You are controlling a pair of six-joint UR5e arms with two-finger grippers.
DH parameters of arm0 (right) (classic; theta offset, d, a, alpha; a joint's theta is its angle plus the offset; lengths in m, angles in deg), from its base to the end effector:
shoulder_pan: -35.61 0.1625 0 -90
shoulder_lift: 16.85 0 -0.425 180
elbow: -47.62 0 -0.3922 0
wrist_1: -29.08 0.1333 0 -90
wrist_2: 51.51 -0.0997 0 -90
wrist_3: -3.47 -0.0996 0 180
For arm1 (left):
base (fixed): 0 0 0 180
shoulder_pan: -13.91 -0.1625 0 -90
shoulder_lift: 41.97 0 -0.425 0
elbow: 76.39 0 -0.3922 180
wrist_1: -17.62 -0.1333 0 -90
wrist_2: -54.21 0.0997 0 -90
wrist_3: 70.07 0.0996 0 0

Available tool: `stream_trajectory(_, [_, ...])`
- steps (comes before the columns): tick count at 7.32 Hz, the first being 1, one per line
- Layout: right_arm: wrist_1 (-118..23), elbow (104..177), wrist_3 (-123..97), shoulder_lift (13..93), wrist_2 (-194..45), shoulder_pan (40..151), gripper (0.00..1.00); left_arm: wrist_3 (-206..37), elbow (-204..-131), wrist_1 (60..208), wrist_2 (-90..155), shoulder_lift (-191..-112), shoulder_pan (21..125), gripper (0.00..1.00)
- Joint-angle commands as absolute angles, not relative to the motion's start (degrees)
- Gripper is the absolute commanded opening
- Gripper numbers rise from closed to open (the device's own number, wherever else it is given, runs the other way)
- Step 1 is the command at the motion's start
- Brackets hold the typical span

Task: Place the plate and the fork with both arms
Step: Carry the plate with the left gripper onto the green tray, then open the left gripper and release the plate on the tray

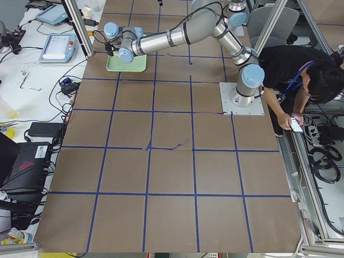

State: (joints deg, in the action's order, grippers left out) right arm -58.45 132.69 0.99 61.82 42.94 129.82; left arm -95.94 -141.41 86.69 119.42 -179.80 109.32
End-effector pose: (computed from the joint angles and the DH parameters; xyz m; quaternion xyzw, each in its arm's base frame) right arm 0.1661 -0.5457 0.4220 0.0180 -0.9961 -0.0749 0.0432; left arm -0.2472 -0.7531 0.2018 0.1770 -0.9604 -0.0736 0.2023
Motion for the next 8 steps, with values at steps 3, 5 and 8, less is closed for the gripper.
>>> stream_trajectory(3, [-58.55,132.7,0.14,61.46,42.88,129.82,1.0,-97.75,-146.94,86.44,119.78,-177.86,109.89,0.0])
stream_trajectory(5, [-58.55,132.61,0.14,61.38,42.97,129.82,1.0,-97.84,-148.1,86.87,120.04,-176.37,109.8,0.0])
stream_trajectory(8, [-58.46,132.7,0.22,61.38,42.97,129.82,1.0,-97.75,-149.15,86.53,120.22,-176.09,109.8,0.55])
